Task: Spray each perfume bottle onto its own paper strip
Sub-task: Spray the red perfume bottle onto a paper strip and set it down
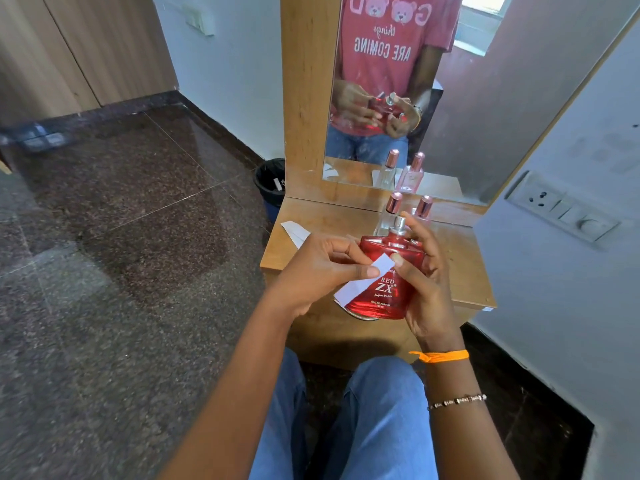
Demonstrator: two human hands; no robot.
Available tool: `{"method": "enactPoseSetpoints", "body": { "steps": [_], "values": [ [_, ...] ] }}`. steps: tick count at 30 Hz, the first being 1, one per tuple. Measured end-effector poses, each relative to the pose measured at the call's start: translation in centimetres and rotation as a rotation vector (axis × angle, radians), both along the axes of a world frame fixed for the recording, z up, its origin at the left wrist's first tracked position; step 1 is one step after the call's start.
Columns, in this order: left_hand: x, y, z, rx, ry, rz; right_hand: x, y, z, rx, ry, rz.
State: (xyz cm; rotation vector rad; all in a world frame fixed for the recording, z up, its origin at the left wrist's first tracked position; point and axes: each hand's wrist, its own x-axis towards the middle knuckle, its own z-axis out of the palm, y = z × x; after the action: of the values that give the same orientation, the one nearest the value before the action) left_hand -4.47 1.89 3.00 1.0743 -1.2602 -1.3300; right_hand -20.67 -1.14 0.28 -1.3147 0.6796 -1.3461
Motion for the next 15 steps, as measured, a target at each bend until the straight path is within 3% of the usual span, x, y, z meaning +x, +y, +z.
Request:
{"method": "enactPoseSetpoints", "body": {
  "steps": [7,10,15],
  "values": [
    [-0.9,-0.1,0.3,-0.082,-0.090,0.140,0.6,-0.6,0.1,-0.107,0.240,-0.222],
    [-1.0,0.1,0.9,-0.056,-0.061,0.140,0.4,-0.9,-0.1,-0.078,0.170,-0.200],
    [-0.5,0.0,1.7,0.072,0.040,0.100,-0.1,-1.0,-0.8,0.105,-0.156,0.029]
  ]
}}
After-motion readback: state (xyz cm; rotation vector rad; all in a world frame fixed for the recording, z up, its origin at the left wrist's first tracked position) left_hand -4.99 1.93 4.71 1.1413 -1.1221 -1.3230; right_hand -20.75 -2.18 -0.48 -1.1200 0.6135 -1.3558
